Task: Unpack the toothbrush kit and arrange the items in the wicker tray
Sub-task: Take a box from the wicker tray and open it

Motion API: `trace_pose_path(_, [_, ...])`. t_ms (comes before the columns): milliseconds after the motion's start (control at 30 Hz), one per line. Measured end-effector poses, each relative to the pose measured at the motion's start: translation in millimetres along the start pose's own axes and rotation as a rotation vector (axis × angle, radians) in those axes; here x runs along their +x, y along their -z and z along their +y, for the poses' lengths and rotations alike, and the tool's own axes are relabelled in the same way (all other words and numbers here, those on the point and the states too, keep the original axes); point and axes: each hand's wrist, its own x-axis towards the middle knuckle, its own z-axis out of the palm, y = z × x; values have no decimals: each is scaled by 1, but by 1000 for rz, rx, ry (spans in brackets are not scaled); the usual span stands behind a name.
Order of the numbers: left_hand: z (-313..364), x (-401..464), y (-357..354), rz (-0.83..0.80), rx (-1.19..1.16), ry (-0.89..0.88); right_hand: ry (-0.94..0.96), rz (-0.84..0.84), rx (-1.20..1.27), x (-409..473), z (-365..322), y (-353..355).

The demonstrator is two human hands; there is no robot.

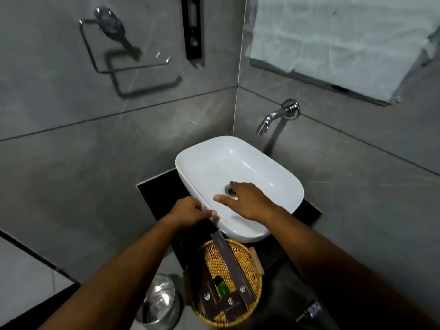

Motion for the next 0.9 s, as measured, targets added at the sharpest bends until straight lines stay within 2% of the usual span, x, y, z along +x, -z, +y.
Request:
trace_pose_path(133, [-14,-6,-40,-103,-19,86,-1,-1,-6,-33,6,-36])
trace_pose_path(300, [-28,-4,-68,-106,-140,173,143,4,36,-62,5,-73])
trace_pose_path(433, [-31,4,-78,-67,-163,201,155,-61,-19,-81,18,-100])
trace_pose_path(500, [-33,9,-80,-76,-197,222,121,-93,-74,-86,27,-110])
trace_pose_path(667, [-29,18,-88,-103,-224,254,-91,-199,-19,-87,44,-126])
trace_pose_path(900, [-24,15,-94,-63,-401,326,-155,-140,-111,-74,36,-145])
